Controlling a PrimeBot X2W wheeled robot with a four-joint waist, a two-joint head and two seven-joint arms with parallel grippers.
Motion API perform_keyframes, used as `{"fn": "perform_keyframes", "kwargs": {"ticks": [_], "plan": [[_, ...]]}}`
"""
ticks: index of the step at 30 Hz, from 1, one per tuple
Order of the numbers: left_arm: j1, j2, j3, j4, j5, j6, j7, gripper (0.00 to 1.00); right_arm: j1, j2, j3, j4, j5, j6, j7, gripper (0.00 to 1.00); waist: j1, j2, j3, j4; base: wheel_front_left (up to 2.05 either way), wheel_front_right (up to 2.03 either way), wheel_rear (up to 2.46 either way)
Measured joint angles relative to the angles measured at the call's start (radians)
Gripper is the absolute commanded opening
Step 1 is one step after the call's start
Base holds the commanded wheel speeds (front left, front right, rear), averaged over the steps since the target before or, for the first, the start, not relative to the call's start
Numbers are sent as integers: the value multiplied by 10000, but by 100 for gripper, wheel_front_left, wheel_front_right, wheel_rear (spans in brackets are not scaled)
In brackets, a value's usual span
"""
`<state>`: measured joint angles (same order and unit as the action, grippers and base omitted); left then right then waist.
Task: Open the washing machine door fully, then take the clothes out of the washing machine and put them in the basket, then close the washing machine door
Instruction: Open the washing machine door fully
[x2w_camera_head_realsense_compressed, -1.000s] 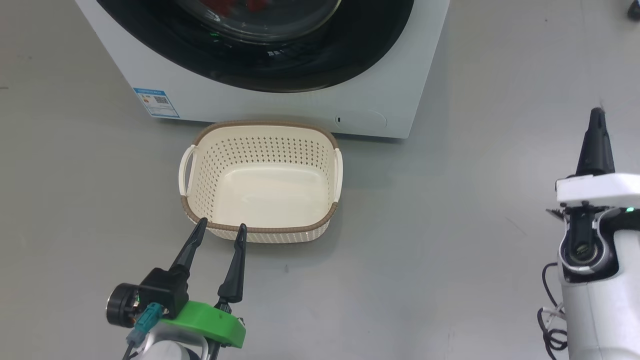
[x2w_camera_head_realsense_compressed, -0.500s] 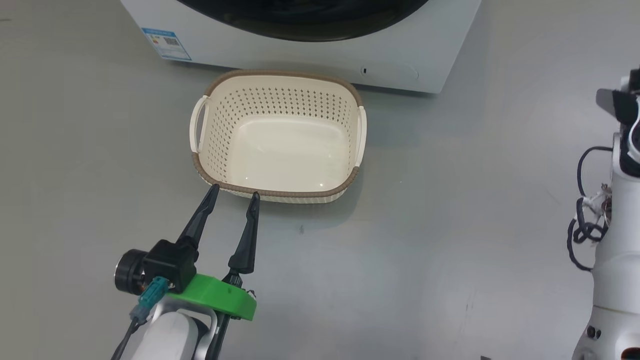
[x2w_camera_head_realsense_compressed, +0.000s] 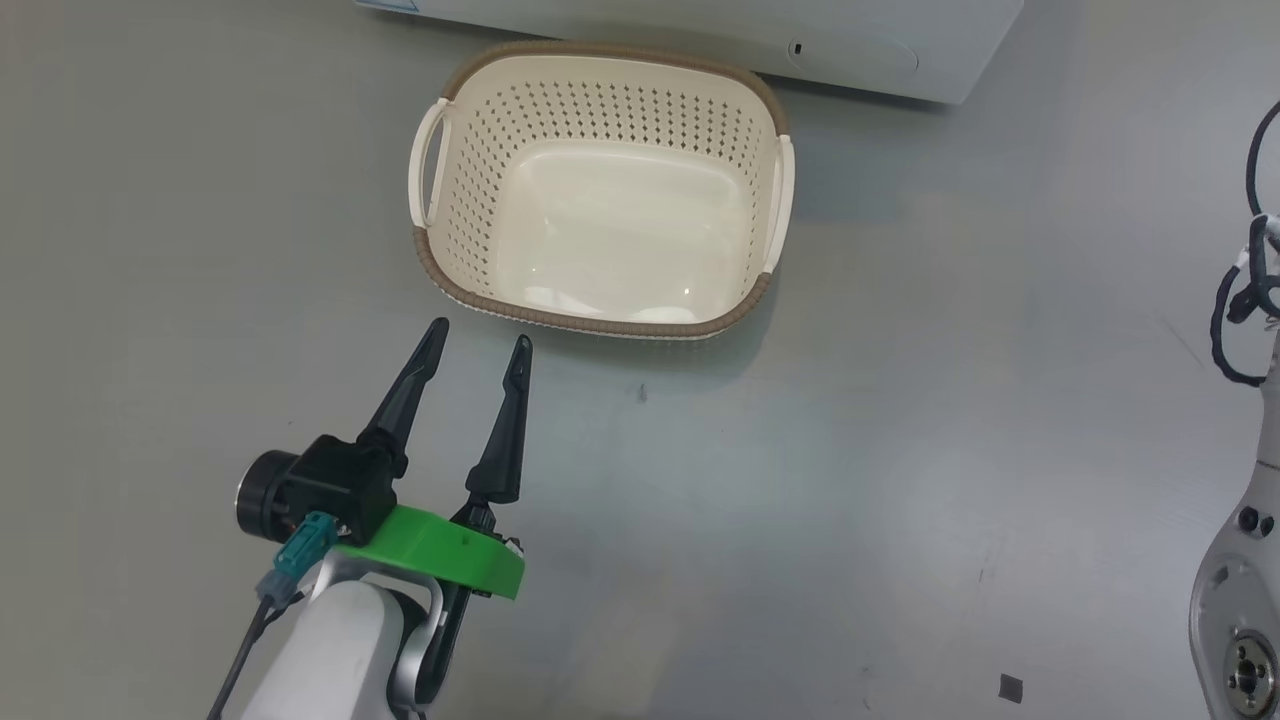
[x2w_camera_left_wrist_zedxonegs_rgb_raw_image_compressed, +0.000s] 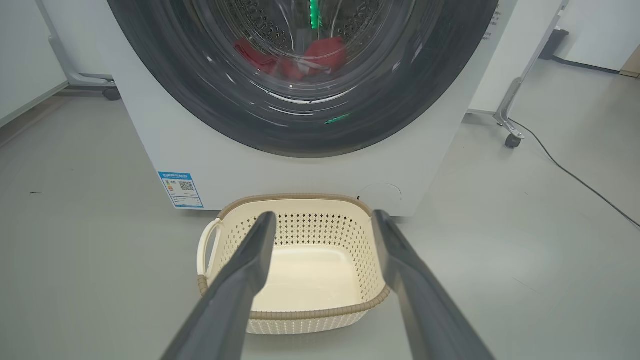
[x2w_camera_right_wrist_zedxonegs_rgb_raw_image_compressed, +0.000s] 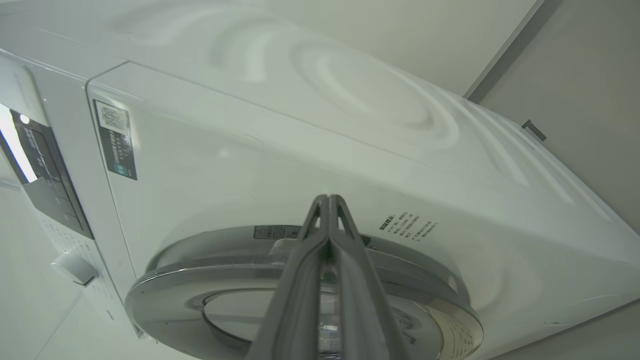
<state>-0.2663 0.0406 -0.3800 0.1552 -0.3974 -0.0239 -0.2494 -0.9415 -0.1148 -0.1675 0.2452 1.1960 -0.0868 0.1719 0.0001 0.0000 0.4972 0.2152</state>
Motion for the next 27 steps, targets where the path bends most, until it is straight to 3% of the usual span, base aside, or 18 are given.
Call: {"fn": "perform_keyframes", "kwargs": {"ticks": [9,27], "plan": [[-347,-31,-226,-2,-159,12,-2,100,-1218,-393,376,686,0,-188,834,0,0,0,514,341,0,0,0],[-518,-71,-433,33,-604,13,-27,100,-2816,-474,397,1954,610,-395,2222,0,-1,0,1069,1043,0,0,0]]}}
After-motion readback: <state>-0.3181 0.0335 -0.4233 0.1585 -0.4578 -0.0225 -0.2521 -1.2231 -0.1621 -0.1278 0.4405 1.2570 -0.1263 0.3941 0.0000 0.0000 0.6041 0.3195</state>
